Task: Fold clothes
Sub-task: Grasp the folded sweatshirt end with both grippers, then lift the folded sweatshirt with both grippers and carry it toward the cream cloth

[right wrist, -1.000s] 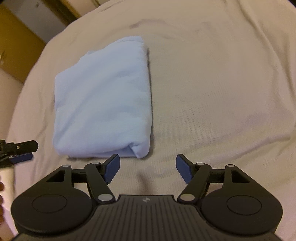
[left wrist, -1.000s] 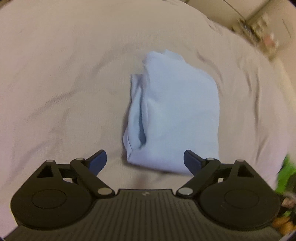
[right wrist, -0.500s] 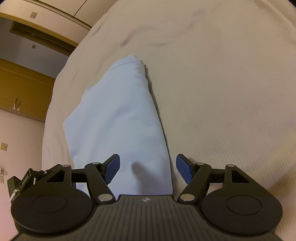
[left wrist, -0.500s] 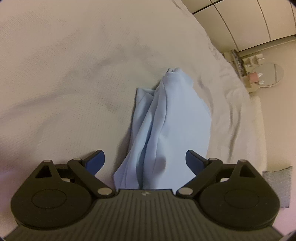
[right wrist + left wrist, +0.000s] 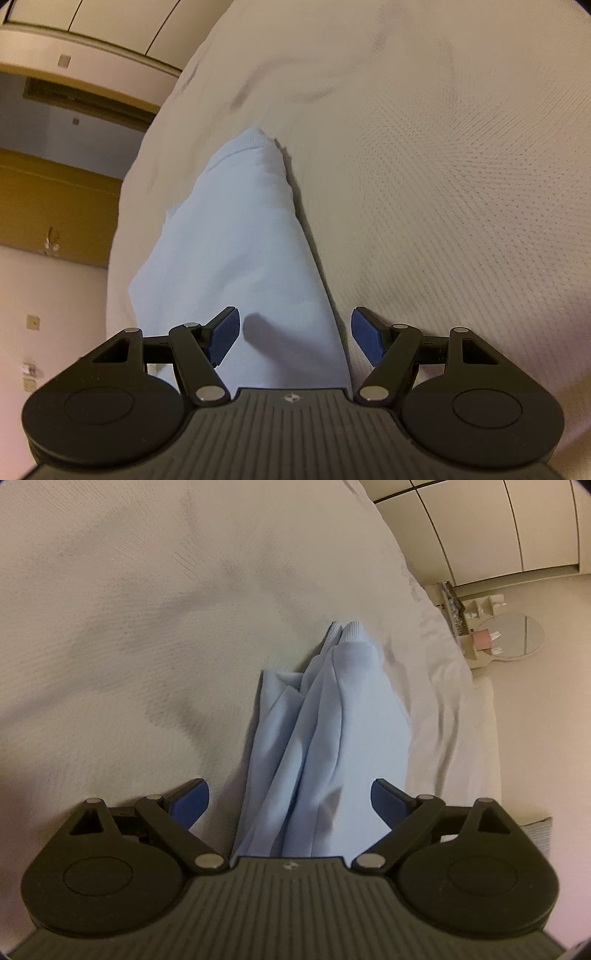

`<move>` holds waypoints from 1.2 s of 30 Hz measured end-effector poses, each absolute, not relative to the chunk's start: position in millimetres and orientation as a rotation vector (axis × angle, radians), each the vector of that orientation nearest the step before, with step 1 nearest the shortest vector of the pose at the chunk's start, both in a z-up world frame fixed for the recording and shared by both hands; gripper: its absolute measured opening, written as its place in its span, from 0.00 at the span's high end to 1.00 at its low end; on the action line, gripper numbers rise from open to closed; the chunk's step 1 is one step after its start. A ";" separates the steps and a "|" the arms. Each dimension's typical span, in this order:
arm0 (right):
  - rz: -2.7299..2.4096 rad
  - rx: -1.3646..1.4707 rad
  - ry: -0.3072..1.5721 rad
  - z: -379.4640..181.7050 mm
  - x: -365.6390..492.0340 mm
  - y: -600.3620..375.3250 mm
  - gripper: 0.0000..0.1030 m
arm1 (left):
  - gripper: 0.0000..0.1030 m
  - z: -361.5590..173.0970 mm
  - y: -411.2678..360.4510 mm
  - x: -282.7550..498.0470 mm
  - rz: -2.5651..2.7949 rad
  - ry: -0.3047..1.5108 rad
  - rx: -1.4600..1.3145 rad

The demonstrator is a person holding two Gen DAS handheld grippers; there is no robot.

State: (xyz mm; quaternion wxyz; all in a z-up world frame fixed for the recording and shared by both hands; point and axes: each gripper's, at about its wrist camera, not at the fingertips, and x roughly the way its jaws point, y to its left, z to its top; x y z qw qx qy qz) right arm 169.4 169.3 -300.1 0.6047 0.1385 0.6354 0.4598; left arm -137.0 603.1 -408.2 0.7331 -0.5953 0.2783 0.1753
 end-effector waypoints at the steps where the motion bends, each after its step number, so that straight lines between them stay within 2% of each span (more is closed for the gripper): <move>1: 1.072 0.334 1.471 -302.4 170.9 171.2 0.32 | 0.10 -410.1 605.2 -134.5 0.374 0.602 -1.314; 5: 1.120 0.356 1.459 -309.4 174.1 182.4 0.32 | 0.11 -416.8 612.3 -123.9 0.327 0.569 -1.330; 10: 1.186 0.365 1.436 -319.3 177.7 201.6 0.32 | 0.19 -424.0 608.6 -102.7 0.260 0.597 -1.292; 11: 1.201 0.371 1.436 -322.9 177.9 204.4 0.32 | 0.23 -424.7 607.1 -99.5 0.256 0.609 -1.264; 13: 1.216 0.361 1.435 -327.3 177.0 209.8 0.34 | 0.36 -429.4 607.1 -99.7 0.263 0.620 -1.245; 14: 1.221 0.352 1.434 -329.0 176.3 212.4 0.36 | 0.44 -430.4 607.4 -101.1 0.271 0.621 -1.251; 16: 1.232 0.334 1.434 -332.4 175.1 217.8 0.41 | 0.52 -430.8 607.5 -103.6 0.289 0.623 -1.263; 18: 1.241 0.291 1.424 -329.0 171.3 216.1 0.55 | 0.60 -427.2 605.7 -103.4 0.313 0.635 -1.261; 21: 1.249 0.258 1.411 -320.7 165.7 214.9 0.70 | 0.71 -408.3 594.8 -99.3 0.360 0.667 -1.195; 23: 1.251 0.244 1.391 -310.1 160.9 213.0 0.73 | 0.78 -394.0 586.6 -94.7 0.389 0.685 -1.156; 29: 1.280 0.245 1.352 -264.2 145.4 198.8 0.76 | 0.82 -342.9 553.4 -107.1 0.426 0.702 -1.056; 36: 1.358 0.278 1.369 -210.9 111.1 152.7 0.76 | 0.82 -279.0 498.3 -172.6 0.490 0.626 -1.070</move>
